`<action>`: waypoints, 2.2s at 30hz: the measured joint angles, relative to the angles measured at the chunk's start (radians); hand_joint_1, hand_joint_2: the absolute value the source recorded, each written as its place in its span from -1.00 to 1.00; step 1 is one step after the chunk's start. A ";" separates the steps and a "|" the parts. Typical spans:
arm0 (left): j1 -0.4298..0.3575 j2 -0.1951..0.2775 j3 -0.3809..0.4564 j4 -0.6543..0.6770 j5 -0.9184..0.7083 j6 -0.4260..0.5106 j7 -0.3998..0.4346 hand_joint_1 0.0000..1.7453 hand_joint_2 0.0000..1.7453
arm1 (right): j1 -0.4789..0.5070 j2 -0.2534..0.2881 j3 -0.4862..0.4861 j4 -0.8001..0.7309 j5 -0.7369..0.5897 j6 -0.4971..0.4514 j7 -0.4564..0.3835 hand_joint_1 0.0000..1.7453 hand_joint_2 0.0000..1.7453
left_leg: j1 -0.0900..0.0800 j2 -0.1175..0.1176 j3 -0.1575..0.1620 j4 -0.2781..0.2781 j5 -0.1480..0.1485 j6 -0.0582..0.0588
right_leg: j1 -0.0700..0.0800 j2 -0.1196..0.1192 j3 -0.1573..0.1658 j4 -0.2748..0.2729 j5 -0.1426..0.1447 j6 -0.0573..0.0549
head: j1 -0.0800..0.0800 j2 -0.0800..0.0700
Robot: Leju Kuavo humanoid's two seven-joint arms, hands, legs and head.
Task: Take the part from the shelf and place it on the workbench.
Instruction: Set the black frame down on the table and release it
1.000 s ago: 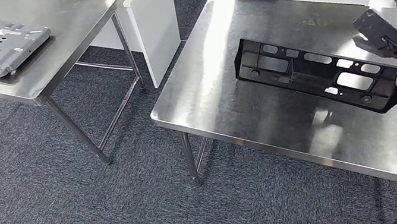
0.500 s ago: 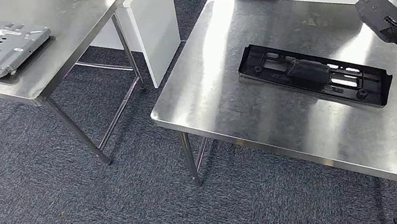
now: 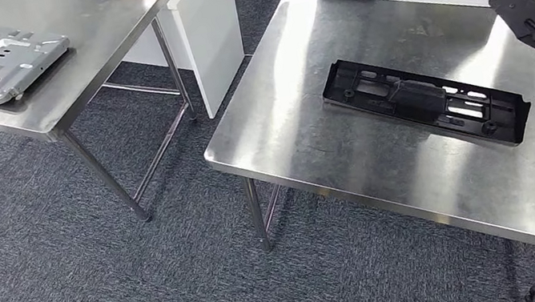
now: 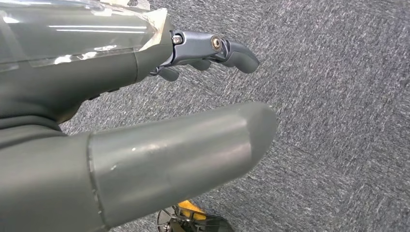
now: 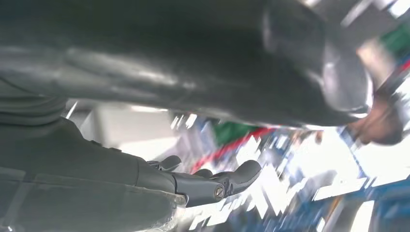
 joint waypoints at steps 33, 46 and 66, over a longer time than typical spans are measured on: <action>0.004 -0.020 0.031 0.000 -0.002 -0.017 -0.003 -1.00 -1.00 | 0.919 -0.110 -0.550 -0.313 -0.097 -0.290 -0.251 -1.00 -1.00 | -0.001 -0.012 -0.007 0.000 -0.003 0.006 | 0.000 -0.010 -0.003 -0.001 -0.002 0.005 | 0.000 0.000; 0.002 -0.030 0.047 0.000 -0.001 -0.011 -0.011 -1.00 -1.00 | 0.993 0.140 -0.910 -0.341 0.131 -0.290 -0.337 -1.00 -1.00 | -0.001 -0.005 -0.005 0.000 -0.003 0.005 | 0.000 -0.005 -0.005 -0.001 -0.001 0.005 | 0.000 0.000; -0.013 -0.026 0.023 0.000 -0.116 -0.014 0.061 -1.00 -1.00 | 1.021 0.377 -1.174 0.019 0.489 -0.287 0.111 -1.00 -1.00 | 0.002 0.000 -0.005 0.000 -0.005 0.002 | 0.000 -0.001 -0.007 -0.001 -0.003 0.002 | 0.000 0.000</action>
